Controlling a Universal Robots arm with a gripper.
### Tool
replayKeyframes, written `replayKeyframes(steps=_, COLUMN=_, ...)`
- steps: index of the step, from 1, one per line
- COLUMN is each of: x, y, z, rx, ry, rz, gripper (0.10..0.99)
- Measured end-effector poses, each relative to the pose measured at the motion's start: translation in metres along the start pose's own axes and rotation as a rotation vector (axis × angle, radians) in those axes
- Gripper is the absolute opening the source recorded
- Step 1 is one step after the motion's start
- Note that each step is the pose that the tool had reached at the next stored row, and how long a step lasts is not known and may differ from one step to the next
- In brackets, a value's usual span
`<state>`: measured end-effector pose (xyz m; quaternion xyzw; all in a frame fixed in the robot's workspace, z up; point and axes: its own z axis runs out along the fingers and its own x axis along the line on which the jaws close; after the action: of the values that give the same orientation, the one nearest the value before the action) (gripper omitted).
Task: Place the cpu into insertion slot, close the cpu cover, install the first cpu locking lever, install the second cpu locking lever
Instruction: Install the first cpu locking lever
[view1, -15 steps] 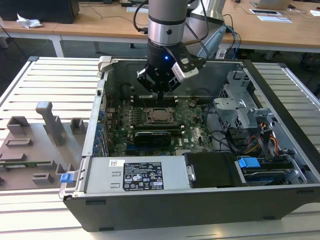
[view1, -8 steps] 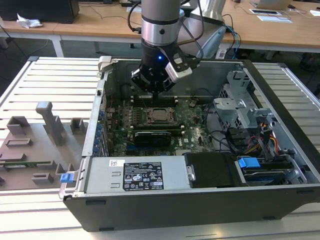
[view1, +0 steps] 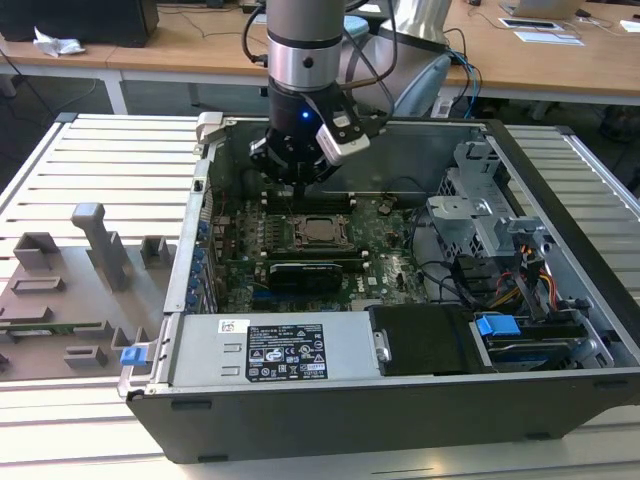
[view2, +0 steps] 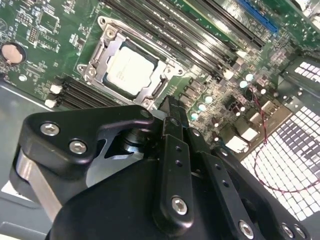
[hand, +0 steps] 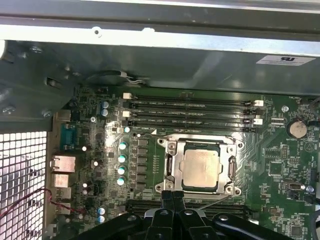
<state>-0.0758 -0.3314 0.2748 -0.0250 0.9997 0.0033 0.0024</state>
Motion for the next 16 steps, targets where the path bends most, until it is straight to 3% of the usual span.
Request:
replayKeyframes(steps=11, x=0.014, y=0.0013, z=0.0004, rx=0.0, ry=-0.0001, rz=0.0, gripper=0.106)
replayKeyframes(steps=16, x=0.016, y=0.0102, z=0.0009, rx=0.0, ry=-0.0002, rz=0.0, gripper=0.106)
